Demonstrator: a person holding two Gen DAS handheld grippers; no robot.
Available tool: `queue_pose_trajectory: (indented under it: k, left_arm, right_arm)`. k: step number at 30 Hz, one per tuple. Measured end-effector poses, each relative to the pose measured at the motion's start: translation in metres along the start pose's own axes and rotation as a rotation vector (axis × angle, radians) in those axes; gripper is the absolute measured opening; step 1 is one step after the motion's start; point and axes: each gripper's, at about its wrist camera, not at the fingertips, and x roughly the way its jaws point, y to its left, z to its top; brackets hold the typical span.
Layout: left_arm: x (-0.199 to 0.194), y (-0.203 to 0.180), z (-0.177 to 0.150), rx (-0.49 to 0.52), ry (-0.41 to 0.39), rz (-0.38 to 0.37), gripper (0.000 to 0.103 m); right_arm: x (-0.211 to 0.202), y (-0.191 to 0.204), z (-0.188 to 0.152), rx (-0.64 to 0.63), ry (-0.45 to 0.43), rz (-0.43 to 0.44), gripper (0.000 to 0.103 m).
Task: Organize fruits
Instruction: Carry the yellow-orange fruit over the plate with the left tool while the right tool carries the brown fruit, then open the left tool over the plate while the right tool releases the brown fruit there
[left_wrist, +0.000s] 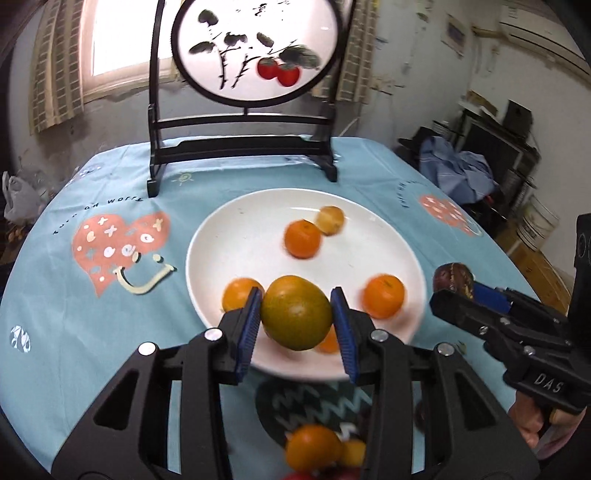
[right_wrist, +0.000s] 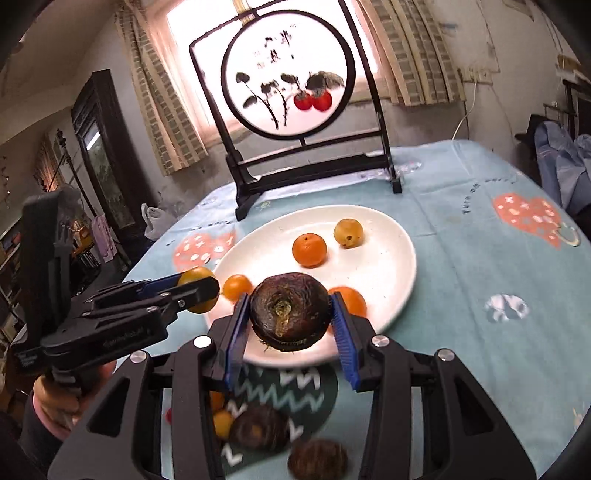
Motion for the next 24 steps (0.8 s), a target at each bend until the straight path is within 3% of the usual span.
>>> queue_pose_trajectory:
  k: [4, 6, 7, 8, 9, 14, 19, 24]
  left_arm:
    - [0.023, 0.007, 0.008, -0.004, 0.023, 0.053, 0.039]
    - [0.027, 0.007, 0.007, 0.0, 0.034, 0.062, 0.04]
    - [0.027, 0.009, 0.008, 0.003, 0.035, 0.061, 0.052]
    - [0.024, 0.008, 0.008, 0.004, 0.027, 0.068, 0.076]
    - [0.017, 0.008, 0.007, 0.001, 0.004, 0.088, 0.083]
    - [-0.033, 0.005, 0.008, 0.014, -0.101, 0.118, 0.097]
    - [-0.078, 0.02, -0.019, 0.008, -0.169, 0.17, 0.101]
    - [-0.086, 0.048, -0.052, -0.066, -0.131, 0.282, 0.101]
  right_arm:
    - [0.031, -0.003, 0.01, -0.027, 0.022, -0.035, 0.044]
    - [0.035, -0.001, 0.01, -0.034, 0.033, -0.037, 0.051]
    - [0.034, 0.0, 0.01, -0.034, 0.039, -0.04, 0.063]
    - [0.028, 0.0, 0.01, -0.034, 0.031, -0.042, 0.069]
    - [0.023, 0.001, 0.01, -0.039, 0.017, -0.042, 0.069]
    - [-0.005, 0.009, 0.004, -0.101, 0.004, -0.023, 0.069]
    - [-0.017, 0.009, -0.023, -0.14, 0.083, -0.002, 0.069]
    - [-0.021, -0.003, -0.051, -0.087, 0.184, -0.017, 0.069]
